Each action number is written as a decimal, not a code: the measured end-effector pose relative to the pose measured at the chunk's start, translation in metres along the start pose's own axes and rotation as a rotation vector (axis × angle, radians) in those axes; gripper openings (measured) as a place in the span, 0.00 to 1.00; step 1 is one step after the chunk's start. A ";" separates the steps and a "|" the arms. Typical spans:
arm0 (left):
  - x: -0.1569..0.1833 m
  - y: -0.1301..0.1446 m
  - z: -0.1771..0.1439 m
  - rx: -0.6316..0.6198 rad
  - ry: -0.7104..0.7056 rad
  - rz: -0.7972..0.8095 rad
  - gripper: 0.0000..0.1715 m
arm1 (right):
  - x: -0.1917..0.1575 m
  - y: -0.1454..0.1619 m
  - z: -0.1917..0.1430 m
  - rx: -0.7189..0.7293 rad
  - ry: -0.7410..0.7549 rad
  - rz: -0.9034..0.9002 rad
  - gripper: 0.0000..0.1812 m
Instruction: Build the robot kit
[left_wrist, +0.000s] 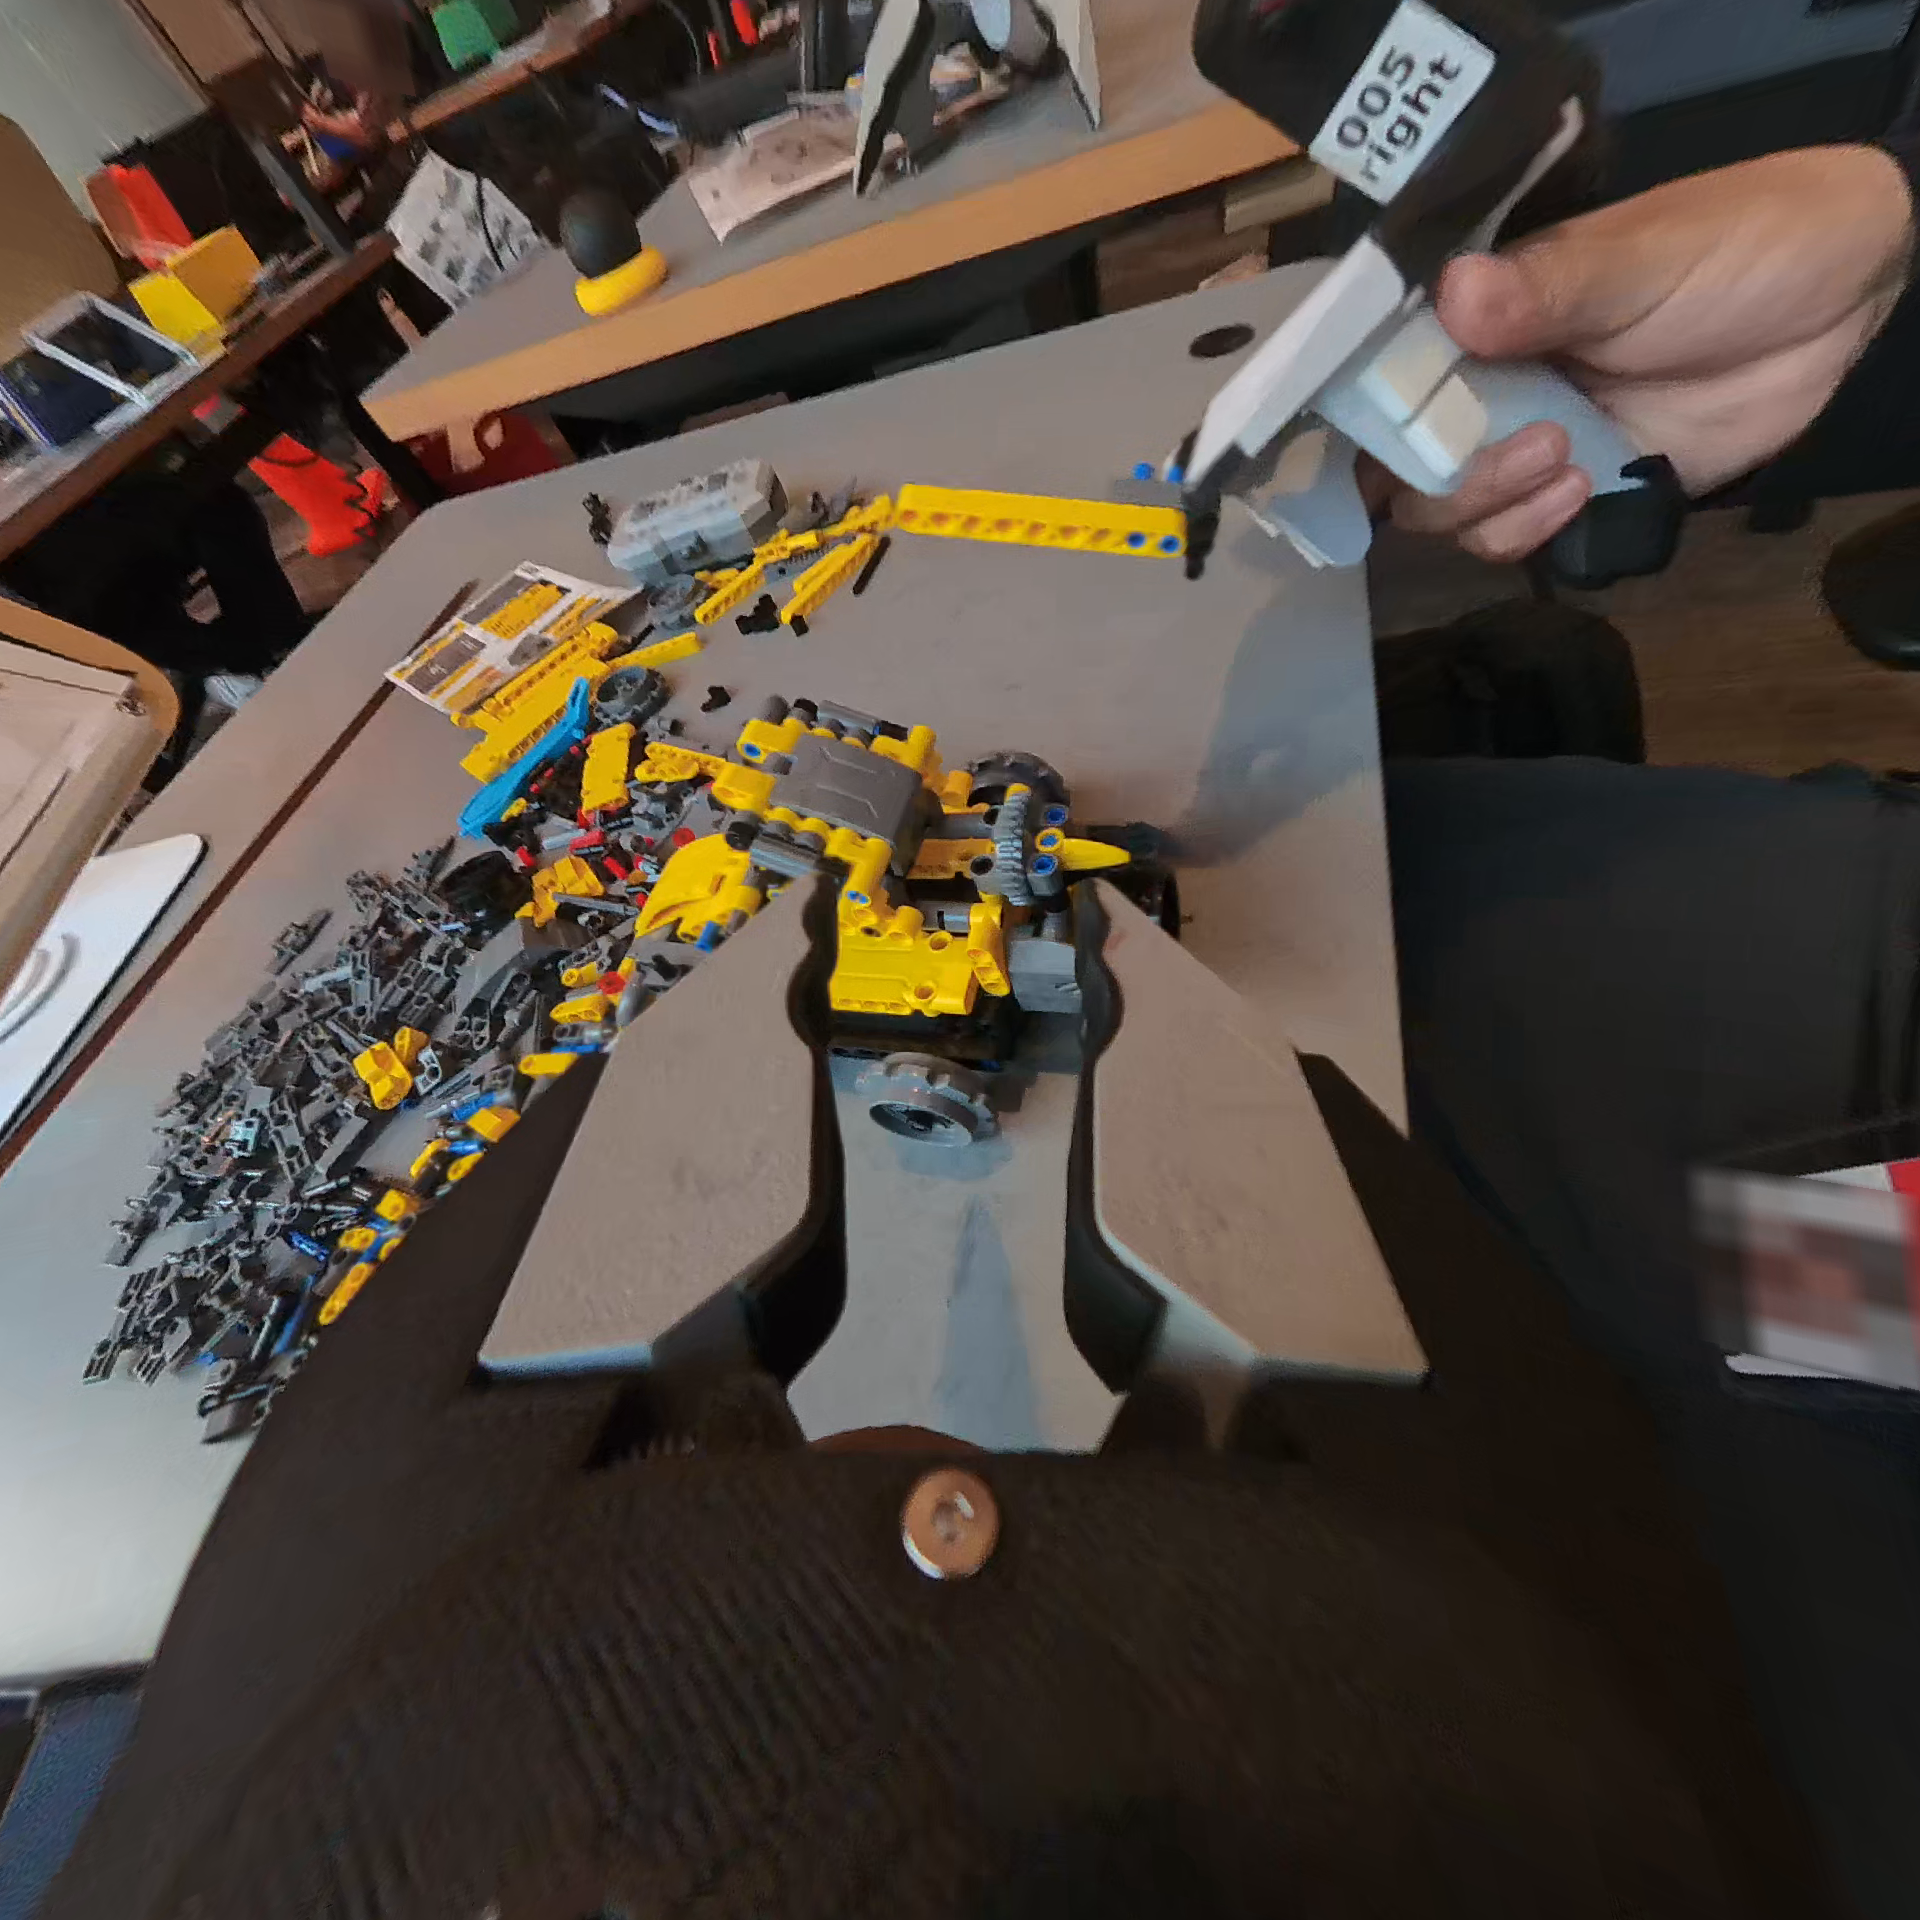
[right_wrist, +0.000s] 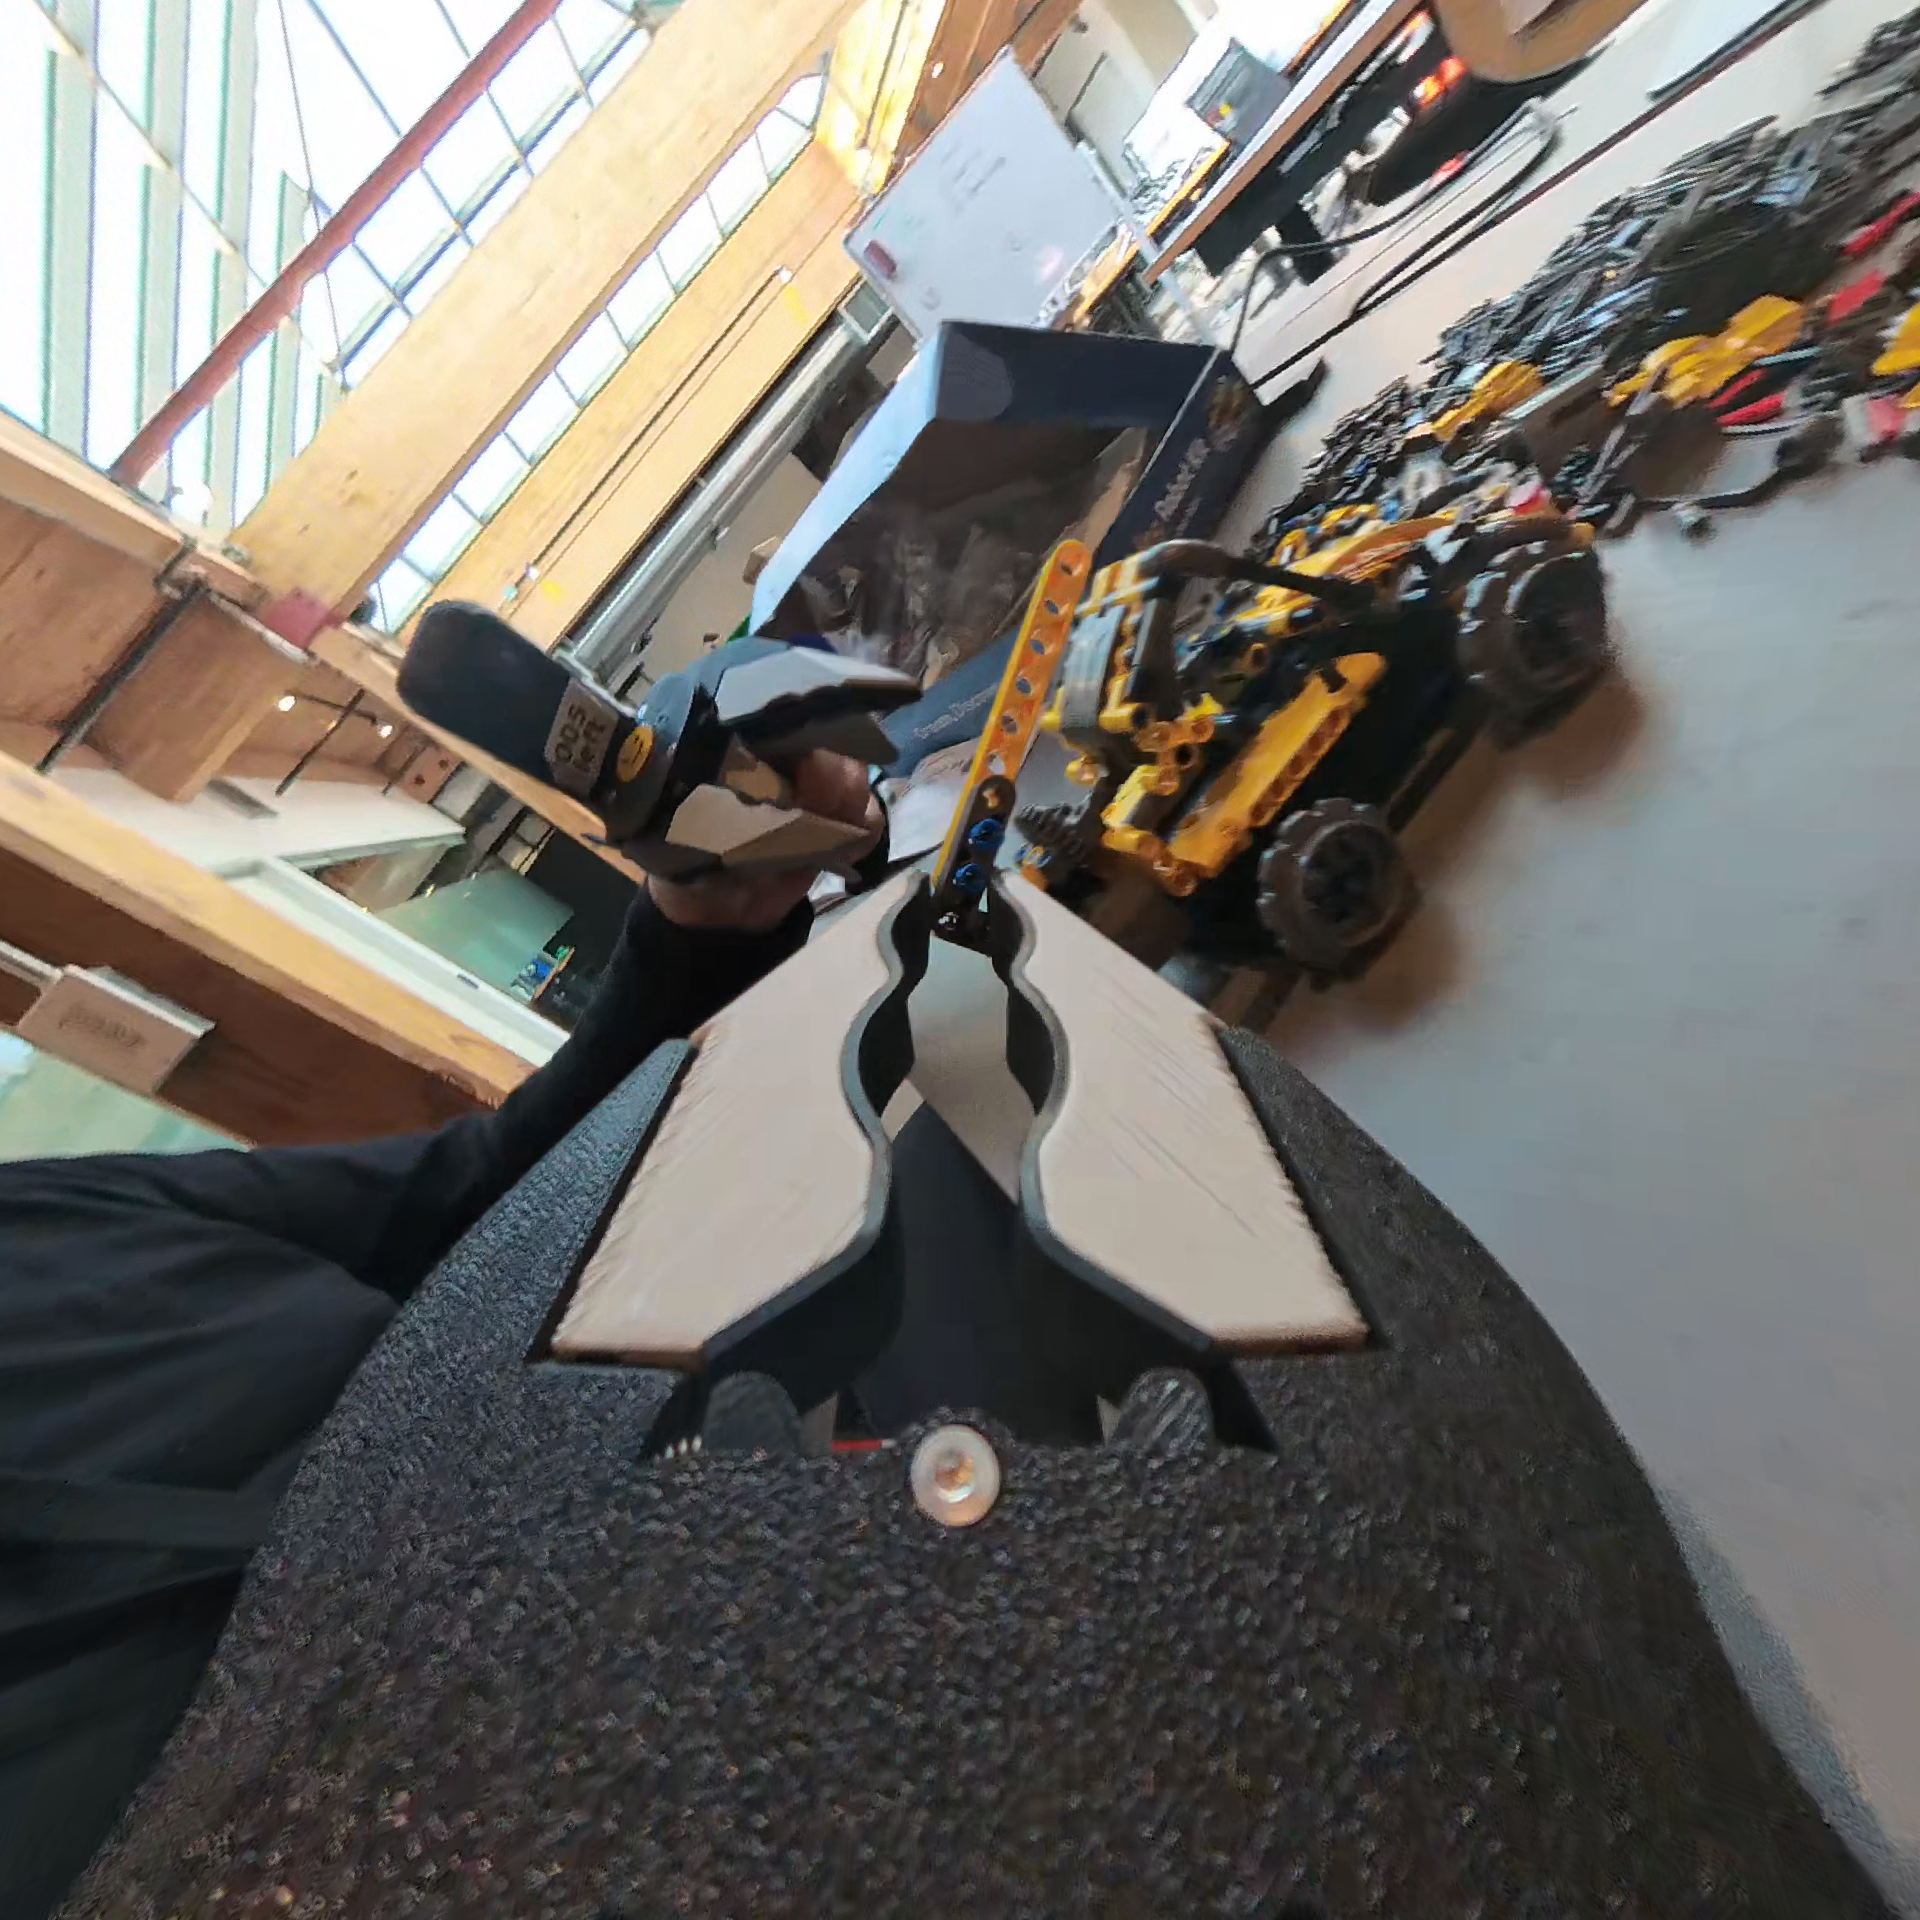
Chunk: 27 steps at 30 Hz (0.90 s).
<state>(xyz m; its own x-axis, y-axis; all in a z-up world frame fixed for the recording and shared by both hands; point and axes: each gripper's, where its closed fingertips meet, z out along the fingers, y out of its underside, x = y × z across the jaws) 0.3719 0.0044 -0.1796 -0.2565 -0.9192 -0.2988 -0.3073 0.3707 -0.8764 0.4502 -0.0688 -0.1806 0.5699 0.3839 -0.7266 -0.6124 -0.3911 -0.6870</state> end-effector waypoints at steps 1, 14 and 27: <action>0.001 0.004 0.006 -0.023 0.002 0.007 0.25 | 0.008 -0.004 0.001 0.015 0.019 0.025 0.06; 0.028 0.021 0.059 -0.126 0.185 -0.050 0.27 | 0.041 -0.008 0.043 0.027 0.033 0.184 0.05; 0.049 0.018 0.045 -0.128 0.219 -0.141 0.26 | 0.029 0.016 0.034 0.019 0.017 0.192 0.05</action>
<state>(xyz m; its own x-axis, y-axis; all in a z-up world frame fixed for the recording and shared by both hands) 0.3949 -0.0395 -0.2265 -0.3907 -0.9173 -0.0768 -0.4637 0.2682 -0.8444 0.4384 -0.0350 -0.2120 0.4503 0.2897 -0.8446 -0.7209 -0.4401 -0.5354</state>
